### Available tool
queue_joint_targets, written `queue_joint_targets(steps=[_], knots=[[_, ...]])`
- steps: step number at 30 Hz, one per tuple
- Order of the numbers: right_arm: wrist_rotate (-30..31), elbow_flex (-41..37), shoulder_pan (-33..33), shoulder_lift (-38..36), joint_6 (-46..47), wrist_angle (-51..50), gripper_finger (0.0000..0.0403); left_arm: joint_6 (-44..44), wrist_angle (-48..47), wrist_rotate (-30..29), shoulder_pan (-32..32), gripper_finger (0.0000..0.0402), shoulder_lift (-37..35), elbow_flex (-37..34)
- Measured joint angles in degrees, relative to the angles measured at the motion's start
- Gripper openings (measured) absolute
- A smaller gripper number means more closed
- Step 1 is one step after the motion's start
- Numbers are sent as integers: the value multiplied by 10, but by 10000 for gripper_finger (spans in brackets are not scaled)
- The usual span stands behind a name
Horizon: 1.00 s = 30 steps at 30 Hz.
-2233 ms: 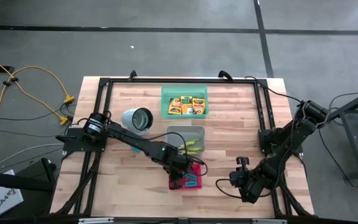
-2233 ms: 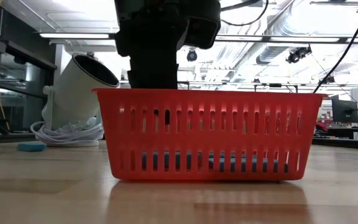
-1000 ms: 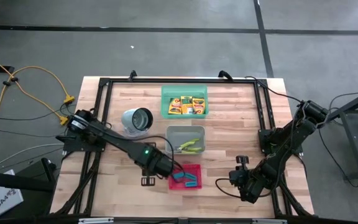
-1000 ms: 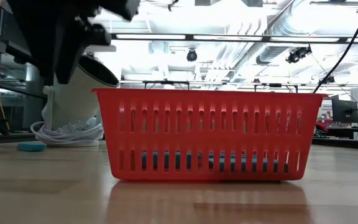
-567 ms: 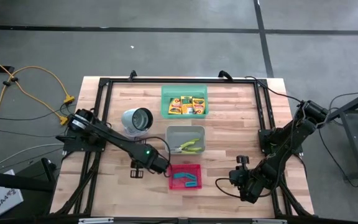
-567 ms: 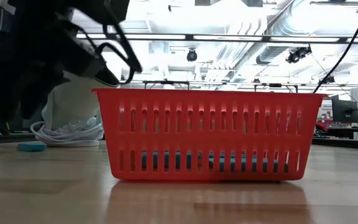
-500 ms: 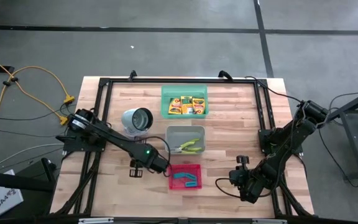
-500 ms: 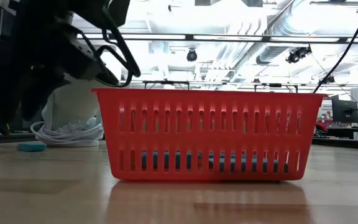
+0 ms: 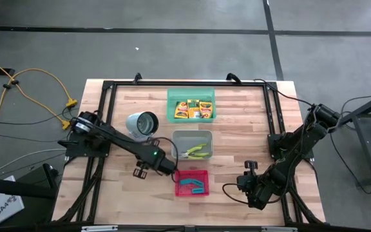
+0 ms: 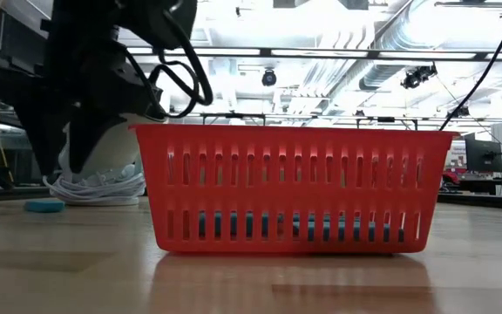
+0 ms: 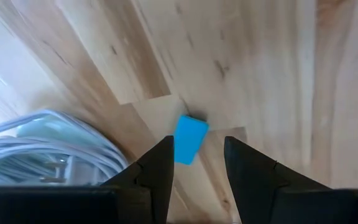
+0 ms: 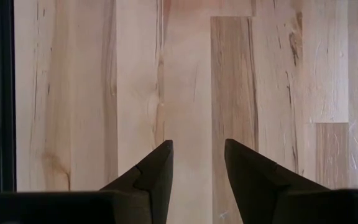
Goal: Pick & Place School Supplies
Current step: Put the blue eraser into the red bin
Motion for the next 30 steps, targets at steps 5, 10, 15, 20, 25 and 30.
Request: queue_joint_targets(steps=[5,10,15,20,25,30], knots=[[0,0,2,0,2,0,136,13,0,-2,15,133,0,-11],[-1,0,2,0,2,0,136,20,5,-2,17,133,0,-30],[-1,0,2,0,1,0,136,26,25,0,16,133,0,-42],[-1,0,2,0,1,0,136,30,44,0,17,133,0,-44],[-1,0,2,0,1,0,136,30,48,6,17,133,0,-55],[-2,0,2,0,1,0,136,30,52,7,17,133,0,-62]])
